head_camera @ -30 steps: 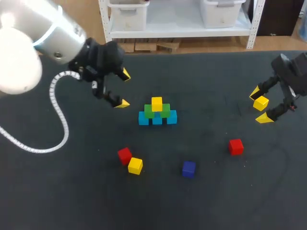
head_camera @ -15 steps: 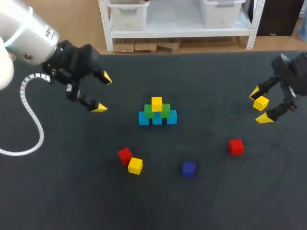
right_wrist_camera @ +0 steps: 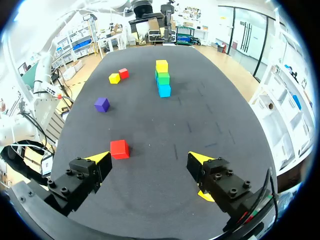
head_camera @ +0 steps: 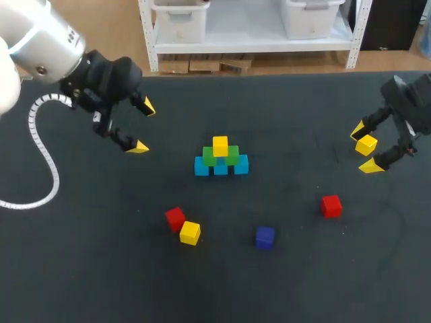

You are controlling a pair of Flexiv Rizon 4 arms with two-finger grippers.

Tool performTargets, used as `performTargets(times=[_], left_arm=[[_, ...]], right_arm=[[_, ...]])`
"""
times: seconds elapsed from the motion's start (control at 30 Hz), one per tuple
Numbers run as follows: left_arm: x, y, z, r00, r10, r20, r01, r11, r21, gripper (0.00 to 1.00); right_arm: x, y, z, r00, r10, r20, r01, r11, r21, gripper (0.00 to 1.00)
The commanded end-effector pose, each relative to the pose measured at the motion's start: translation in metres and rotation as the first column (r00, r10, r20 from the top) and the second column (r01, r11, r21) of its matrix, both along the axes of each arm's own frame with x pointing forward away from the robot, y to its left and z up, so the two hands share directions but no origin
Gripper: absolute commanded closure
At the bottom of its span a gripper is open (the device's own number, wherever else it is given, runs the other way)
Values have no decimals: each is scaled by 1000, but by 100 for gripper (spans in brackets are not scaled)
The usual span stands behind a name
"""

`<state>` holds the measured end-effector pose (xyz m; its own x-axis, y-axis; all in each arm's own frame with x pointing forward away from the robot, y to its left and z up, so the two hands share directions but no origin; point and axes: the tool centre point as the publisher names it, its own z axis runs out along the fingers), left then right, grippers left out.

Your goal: Place the blue cubes, place green cubes on the blue cubes, place the yellow cubes on the green cubes, then place the red cubes on the yellow cubes, and place purple cube on the red cubes.

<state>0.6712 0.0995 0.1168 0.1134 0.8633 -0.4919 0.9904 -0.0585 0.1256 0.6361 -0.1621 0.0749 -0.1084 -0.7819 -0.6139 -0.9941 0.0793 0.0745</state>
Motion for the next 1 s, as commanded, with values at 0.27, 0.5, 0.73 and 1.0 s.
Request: performTargets(times=[0.27, 0.5, 0.73, 1.0], left_arm=[[2, -1, 0, 1000, -1, -4, 1, 1000, 4, 0], [2, -1, 0, 1000, -1, -4, 1, 1000, 4, 0], [2, -1, 0, 1000, -1, -4, 1, 1000, 4, 0], [2, -1, 0, 1000, -1, -4, 1, 1000, 4, 0]], right_arm=[[20, -28, 4, 948, 311, 66, -305, 948, -91, 0], [45, -54, -6, 858, 514, 16, -512, 856, -66, 0], [73, -64, -20, 795, 606, 29, -602, 794, -84, 0], [100, -69, -36, 741, 669, 62, -664, 743, -83, 0]])
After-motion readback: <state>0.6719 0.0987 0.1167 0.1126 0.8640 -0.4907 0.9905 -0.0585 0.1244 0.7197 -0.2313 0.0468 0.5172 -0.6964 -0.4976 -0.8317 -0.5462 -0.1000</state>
